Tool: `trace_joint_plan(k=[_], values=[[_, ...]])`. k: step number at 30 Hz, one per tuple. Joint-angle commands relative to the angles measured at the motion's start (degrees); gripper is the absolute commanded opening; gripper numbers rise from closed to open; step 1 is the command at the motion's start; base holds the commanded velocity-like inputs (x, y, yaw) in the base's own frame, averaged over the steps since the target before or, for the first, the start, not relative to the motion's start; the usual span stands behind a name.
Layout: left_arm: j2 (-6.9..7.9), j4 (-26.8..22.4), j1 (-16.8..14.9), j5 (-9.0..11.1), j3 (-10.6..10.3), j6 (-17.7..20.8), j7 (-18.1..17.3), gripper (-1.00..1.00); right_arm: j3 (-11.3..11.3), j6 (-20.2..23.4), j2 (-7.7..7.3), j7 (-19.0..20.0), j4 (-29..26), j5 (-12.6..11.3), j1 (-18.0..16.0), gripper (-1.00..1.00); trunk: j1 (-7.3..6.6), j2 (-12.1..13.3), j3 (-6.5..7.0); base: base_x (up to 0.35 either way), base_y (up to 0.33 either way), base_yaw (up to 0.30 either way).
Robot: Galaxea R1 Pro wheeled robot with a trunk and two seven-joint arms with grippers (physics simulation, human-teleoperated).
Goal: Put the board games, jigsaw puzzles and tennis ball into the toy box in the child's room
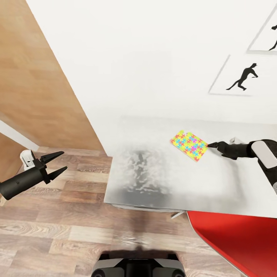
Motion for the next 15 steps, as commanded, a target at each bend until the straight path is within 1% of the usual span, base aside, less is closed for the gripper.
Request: trace_joint_plan(k=[1, 3, 6, 11, 15], values=[[-0.01, -0.04, -0.03, 0.61, 0.05, 0.18, 0.58, 1.0, 0.24, 0.03, 0.05, 0.31, 0.01, -0.28, 0.11, 1.0, 0.05, -0.09, -0.08, 0.206, 0.0, -0.002], [-0.02, -0.04, -0.02, 0.61, 0.05, 0.18, 0.58, 1.0, 0.24, -0.03, 0.15, 0.94, 0.04, -0.23, 0.27, 1.0, 0.05, -0.09, -0.08, 0.183, 0.0, -0.002], [-0.02, -0.04, -0.05, 0.61, 0.04, 0.18, 0.58, 1.0, 0.21, -0.19, 0.33, 3.11, 0.12, 0.05, 0.6, 1.0, 0.05, -0.09, -0.08, 0.119, 0.0, -0.001], [-0.04, -0.04, -0.05, 0.61, 0.04, 0.18, 0.58, 1.0, 0.18, -0.35, 0.45, 5.06, 0.19, 0.3, 0.8, 1.0, 0.05, -0.09, -0.08, 0.059, 0.0, -0.001], [-0.04, -0.04, -0.05, 0.61, 0.03, 0.18, 0.58, 1.0, 0.21, -0.43, 0.49, 5.73, 0.22, 0.4, 0.86, 1.0, 0.05, -0.09, -0.08, 0.025, 0.0, 0.0]])
